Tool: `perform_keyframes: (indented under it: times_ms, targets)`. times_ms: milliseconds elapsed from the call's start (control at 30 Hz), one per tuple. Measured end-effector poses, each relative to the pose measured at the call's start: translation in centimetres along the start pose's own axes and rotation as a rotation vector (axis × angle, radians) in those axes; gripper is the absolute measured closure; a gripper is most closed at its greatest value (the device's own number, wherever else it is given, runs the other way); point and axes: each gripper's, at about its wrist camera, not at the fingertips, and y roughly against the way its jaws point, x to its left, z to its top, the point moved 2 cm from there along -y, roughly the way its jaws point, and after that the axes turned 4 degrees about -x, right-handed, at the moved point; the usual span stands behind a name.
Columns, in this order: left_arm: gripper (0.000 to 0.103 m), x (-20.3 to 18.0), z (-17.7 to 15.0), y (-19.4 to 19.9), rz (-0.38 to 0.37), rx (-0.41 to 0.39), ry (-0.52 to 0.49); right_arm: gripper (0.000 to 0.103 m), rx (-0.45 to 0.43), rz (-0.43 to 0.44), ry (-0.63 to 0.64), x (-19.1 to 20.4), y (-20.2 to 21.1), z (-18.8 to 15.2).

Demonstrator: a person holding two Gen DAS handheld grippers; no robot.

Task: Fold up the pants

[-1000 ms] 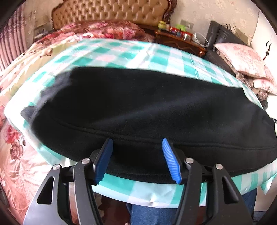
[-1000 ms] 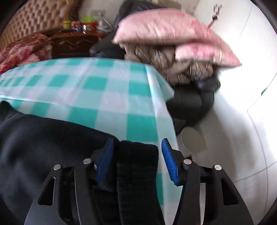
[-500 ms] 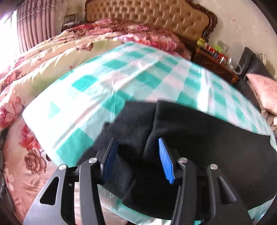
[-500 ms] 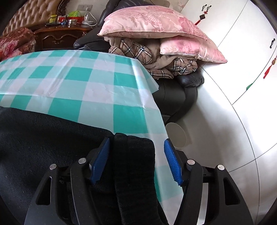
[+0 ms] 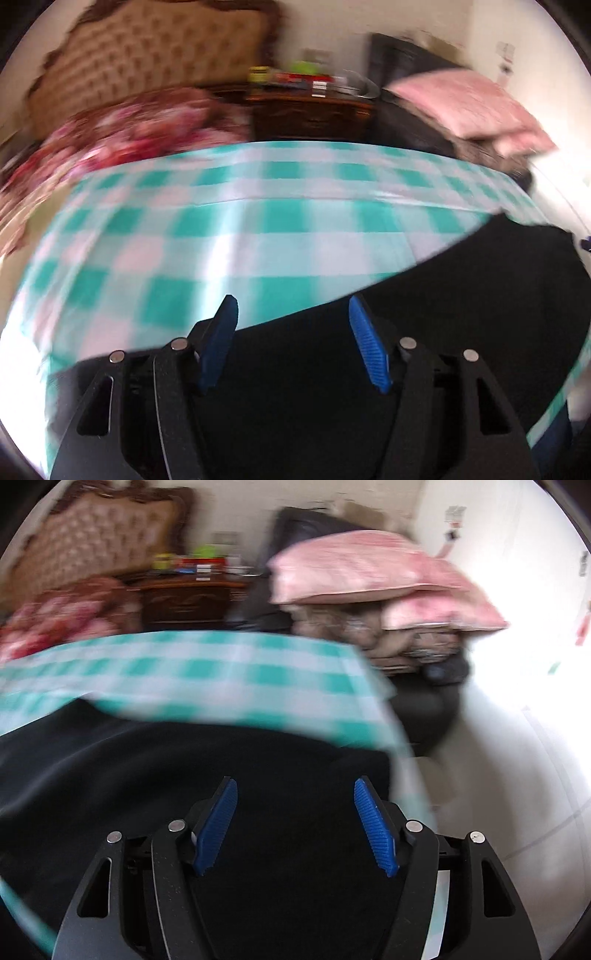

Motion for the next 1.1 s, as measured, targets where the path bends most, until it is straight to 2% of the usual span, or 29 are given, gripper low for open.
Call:
perform_keyframes:
  times_ms: [67, 133, 167, 200, 233, 267, 300, 367, 400, 500, 533, 567, 600, 633, 700, 733, 767, 800, 867, 900, 967, 1033, 1100]
  targets:
    - [0.04, -3.0, 0.6, -1.8, -0.09, 0.01, -0.042, 0.035, 0.018, 0.1, 0.025, 2.5, 1.0, -2.2]
    - [0.04, -4.8, 0.7, -3.4, -0.107, 0.032, -0.075, 0.035, 0.057, 0.114, 0.068, 4.7, 0.8, -4.4]
    - [0.04, -5.5, 0.7, -4.8, -0.064, 0.059, -0.098, 0.035, 0.094, 0.101, 0.085, 5.3, 0.2, -5.7]
    - [0.04, -5.9, 0.7, -6.3, 0.027, 0.096, -0.125, 0.035, 0.119, 0.088, 0.086, 5.5, -0.3, -6.4]
    - [0.04, -6.0, 0.7, -7.1, 0.099, 0.118, -0.137, 0.035, 0.097, 0.087, 0.073, 5.4, -0.2, -7.3]
    - [0.041, -6.0, 1.1, -7.2, 0.142, 0.105, -0.114, 0.035, 0.081, 0.09, 0.075, 5.3, 0.0, -7.6]
    - [0.043, -6.4, 1.6, -6.8, 0.139, 0.078, -0.086, 0.035, 0.078, 0.093, 0.081, 5.3, 0.1, -7.7]
    - [0.043, -8.5, 2.8, -5.7, 0.046, 0.008, -0.068, 0.035, 0.084, 0.103, 0.069, 5.1, -0.1, -7.6]
    - [0.043, -10.8, 3.3, -5.4, -0.015, -0.019, -0.1, 0.035, 0.086, 0.101, 0.07, 5.2, -0.3, -7.5]
    - [0.043, -16.0, 3.7, -6.6, -0.167, -0.001, -0.176, 0.034, 0.097, 0.085, 0.076, 5.6, -0.3, -7.4]
    - [0.044, -16.9, 3.7, -7.3, -0.188, 0.016, -0.184, 0.034, 0.096, 0.083, 0.077, 5.6, -0.3, -7.4]
    - [0.045, -18.1, 3.5, -9.0, -0.181, 0.051, -0.214, 0.034, 0.094, 0.083, 0.075, 5.6, -0.4, -7.6]
    - [0.048, -18.8, 3.4, -10.0, -0.149, 0.066, -0.235, 0.034, 0.093, 0.084, 0.074, 5.5, -0.4, -7.5]
    - [0.047, -18.7, 3.4, -11.6, -0.096, 0.087, -0.249, 0.034, 0.092, 0.083, 0.072, 5.7, -0.1, -7.7]
    - [0.043, -17.6, 4.3, -12.7, -0.072, 0.082, -0.196, 0.034, 0.09, 0.083, 0.067, 5.7, 0.1, -7.9]
    - [0.043, -17.3, 4.6, -12.7, -0.036, 0.08, -0.185, 0.034, 0.086, 0.082, 0.066, 5.7, 0.1, -8.0]
    - [0.046, -16.5, 5.1, -12.5, 0.041, 0.069, -0.175, 0.034, 0.084, 0.082, 0.065, 5.7, 0.1, -8.0]
    - [0.047, -16.1, 5.4, -12.0, 0.059, 0.052, -0.155, 0.034, 0.082, 0.083, 0.064, 5.6, 0.0, -8.0]
    - [0.045, -15.9, 5.9, -10.1, -0.094, 0.019, -0.072, 0.034, 0.078, 0.086, 0.061, 5.7, 0.1, -8.1]
    - [0.043, -16.7, 5.8, -9.2, -0.172, 0.011, -0.072, 0.034, 0.078, 0.088, 0.061, 5.5, 0.1, -8.2]
    - [0.039, -18.6, 5.2, -8.4, -0.221, 0.015, -0.122, 0.033, 0.081, 0.086, 0.058, 5.5, 0.1, -8.2]
    - [0.035, -20.8, 4.2, -9.2, -0.233, 0.045, -0.16, 0.033, 0.082, 0.081, 0.06, 5.6, 0.1, -8.1]
    - [0.033, -22.2, 3.0, -11.7, -0.087, 0.113, -0.215, 0.033, 0.088, 0.076, 0.064, 5.7, 0.1, -8.1]
